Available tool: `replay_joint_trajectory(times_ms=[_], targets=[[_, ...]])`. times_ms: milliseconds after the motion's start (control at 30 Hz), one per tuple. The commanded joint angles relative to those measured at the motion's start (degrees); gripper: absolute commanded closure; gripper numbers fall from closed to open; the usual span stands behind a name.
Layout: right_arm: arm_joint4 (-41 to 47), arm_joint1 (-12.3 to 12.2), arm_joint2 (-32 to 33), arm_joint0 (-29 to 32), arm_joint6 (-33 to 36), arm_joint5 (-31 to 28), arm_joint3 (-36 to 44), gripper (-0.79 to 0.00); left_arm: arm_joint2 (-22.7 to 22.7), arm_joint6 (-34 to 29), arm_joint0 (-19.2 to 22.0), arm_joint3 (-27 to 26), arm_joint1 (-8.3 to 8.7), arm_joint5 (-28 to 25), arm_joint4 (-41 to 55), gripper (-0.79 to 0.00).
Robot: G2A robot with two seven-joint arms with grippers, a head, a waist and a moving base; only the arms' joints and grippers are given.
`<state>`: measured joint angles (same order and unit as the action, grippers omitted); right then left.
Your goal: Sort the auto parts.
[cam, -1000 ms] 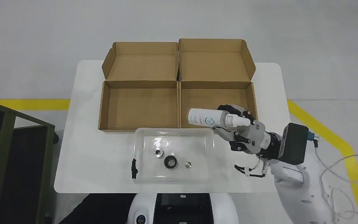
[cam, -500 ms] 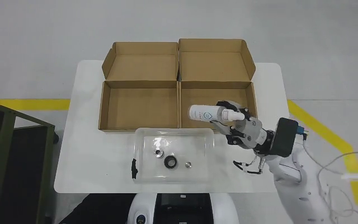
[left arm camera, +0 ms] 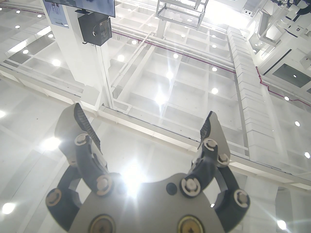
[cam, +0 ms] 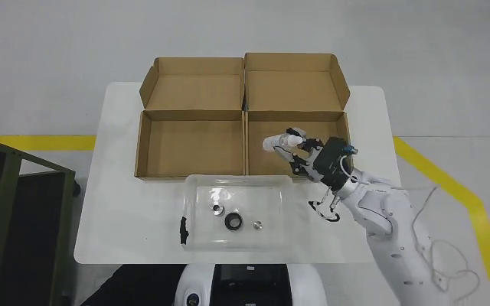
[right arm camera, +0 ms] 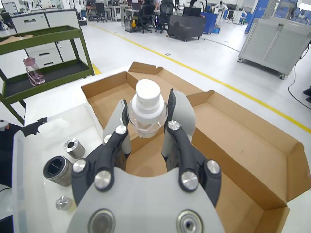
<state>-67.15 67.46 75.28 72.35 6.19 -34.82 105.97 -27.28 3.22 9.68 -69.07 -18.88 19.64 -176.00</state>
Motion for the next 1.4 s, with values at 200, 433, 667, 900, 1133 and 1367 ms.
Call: replay_joint_trajectory(times_ms=[200,433,667,900,1133,1367], targets=[[-0.1,0.7,-4.8,-6.0,6.4,3.3,-7.1,0.0,0.0,0.0,0.0,0.0,0.0,0.0,0.0,-0.785],[0.0,1.5,-8.3,-11.2,11.8,5.6,-12.6,0.0,0.0,0.0,0.0,0.0,0.0,0.0,0.0,-0.785],[0.4,2.3,-11.6,-15.1,14.5,6.7,-17.5,0.0,0.0,0.0,0.0,0.0,0.0,0.0,0.0,-0.785],[-0.5,2.8,-13.6,-17.3,15.0,8.3,-21.1,-0.034,0.0,0.0,0.0,0.0,0.0,0.0,0.0,-0.785],[-0.6,3.3,-14.9,-18.7,15.0,8.9,-24.1,-0.249,0.0,0.0,0.0,0.0,0.0,0.0,0.0,-0.785],[-0.4,3.4,-15.0,-18.8,14.2,8.9,-25.2,-0.785,0.0,0.0,0.0,0.0,0.0,0.0,0.0,-0.785]])
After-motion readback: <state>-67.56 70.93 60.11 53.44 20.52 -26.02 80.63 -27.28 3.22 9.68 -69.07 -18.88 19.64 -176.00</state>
